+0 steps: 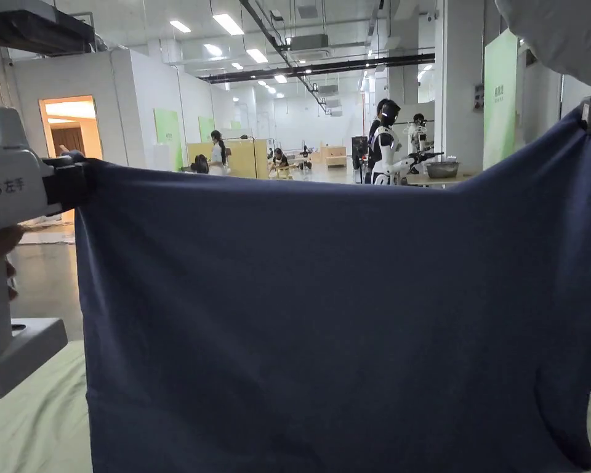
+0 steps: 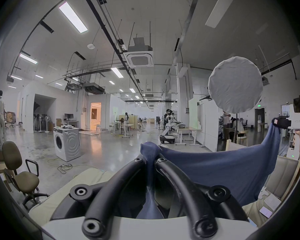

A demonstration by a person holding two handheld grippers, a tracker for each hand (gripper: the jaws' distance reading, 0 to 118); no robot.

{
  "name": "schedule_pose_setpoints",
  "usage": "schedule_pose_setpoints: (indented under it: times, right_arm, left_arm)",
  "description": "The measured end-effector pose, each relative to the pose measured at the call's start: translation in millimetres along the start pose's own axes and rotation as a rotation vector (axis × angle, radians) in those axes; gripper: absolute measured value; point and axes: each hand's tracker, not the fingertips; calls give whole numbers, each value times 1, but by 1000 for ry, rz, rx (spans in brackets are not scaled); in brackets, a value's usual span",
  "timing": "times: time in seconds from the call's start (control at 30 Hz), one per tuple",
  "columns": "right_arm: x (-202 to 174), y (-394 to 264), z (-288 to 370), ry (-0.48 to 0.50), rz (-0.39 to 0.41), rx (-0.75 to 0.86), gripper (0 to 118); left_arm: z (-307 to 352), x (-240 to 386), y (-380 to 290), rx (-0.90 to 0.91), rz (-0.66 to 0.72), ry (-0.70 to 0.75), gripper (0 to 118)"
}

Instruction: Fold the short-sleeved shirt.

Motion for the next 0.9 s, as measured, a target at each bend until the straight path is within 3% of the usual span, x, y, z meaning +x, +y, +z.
schedule_pose_setpoints:
  times: [0.43, 0.83, 0.9]
  right_arm:
    - [-3, -19, -41, -34, 88, -12, 0]
    - [-16, -23, -92, -52, 107, -8, 0]
    - [-21, -25, -101, -61, 130, -1, 0]
  left_arm:
    - [-51, 3, -37, -62, 42, -4, 8]
    - [-103, 5, -52, -82, 79, 11, 8]
    - [-118, 10, -57, -128, 19, 40, 8]
